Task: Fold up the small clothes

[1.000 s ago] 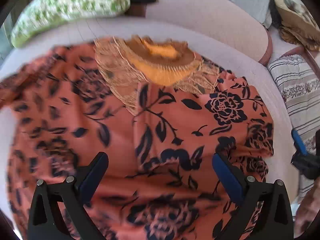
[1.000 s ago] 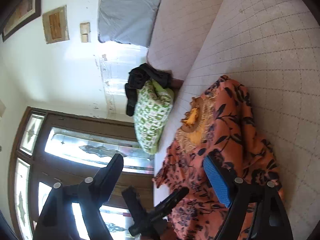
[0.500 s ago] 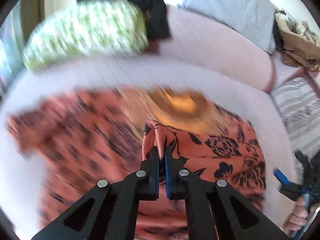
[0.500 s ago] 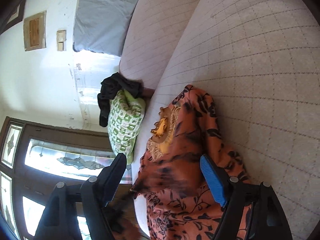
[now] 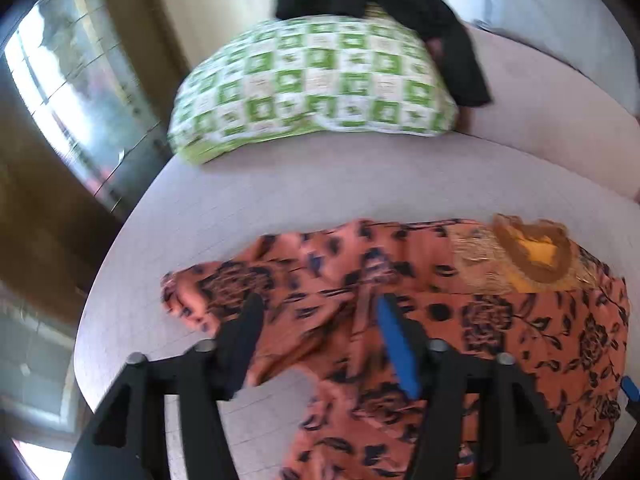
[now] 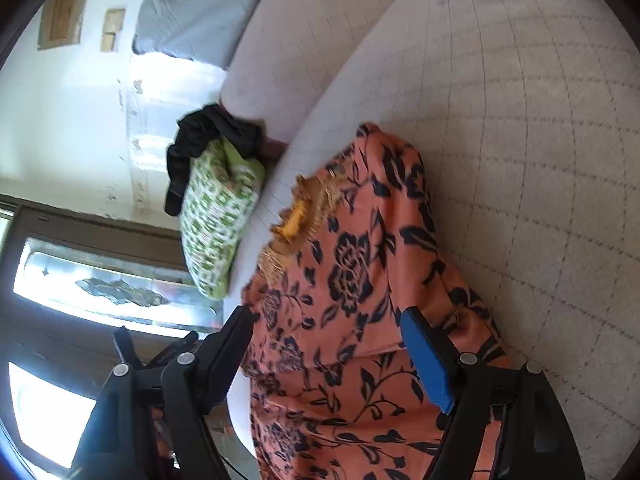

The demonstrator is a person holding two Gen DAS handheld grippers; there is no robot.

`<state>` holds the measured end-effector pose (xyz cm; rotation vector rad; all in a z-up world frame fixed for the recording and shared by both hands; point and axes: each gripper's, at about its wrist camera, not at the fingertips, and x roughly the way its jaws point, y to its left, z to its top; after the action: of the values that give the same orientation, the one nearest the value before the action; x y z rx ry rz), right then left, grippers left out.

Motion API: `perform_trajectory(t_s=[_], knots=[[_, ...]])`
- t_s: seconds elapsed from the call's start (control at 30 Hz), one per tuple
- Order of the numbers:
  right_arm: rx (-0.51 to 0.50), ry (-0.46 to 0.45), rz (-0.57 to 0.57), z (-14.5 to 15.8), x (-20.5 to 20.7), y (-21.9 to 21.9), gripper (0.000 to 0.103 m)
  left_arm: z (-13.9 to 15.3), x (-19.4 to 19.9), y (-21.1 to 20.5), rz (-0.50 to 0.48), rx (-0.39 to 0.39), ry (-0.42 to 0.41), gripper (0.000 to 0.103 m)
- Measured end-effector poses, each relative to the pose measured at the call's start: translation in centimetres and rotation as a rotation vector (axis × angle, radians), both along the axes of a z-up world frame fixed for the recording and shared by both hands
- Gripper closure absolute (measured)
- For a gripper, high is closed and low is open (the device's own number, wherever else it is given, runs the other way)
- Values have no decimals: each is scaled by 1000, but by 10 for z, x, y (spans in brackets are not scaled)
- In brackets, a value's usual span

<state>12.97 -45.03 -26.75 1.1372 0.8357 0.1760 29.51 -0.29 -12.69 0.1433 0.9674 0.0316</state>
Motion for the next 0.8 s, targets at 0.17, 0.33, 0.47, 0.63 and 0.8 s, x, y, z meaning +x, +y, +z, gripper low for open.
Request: perform_trajectory(t_s=[0.17,0.33,0.47,0.63,0.8], knots=[[-28,8,21,-1,2,8,24,-12,5,72,149,-10,33,40],[-31,22,28,-6,3,12,24,-35,5,148,380,-121,76,40],[-40,6,51,-5,7,21,24,-53,2,179,467,-331,92,40],[-87,7,90,-6,15,37,24,-71,3,165,412,-569,135,40],[-125,-22,140,-2,20,52,24,-78,17,129,366,-587,178,40]])
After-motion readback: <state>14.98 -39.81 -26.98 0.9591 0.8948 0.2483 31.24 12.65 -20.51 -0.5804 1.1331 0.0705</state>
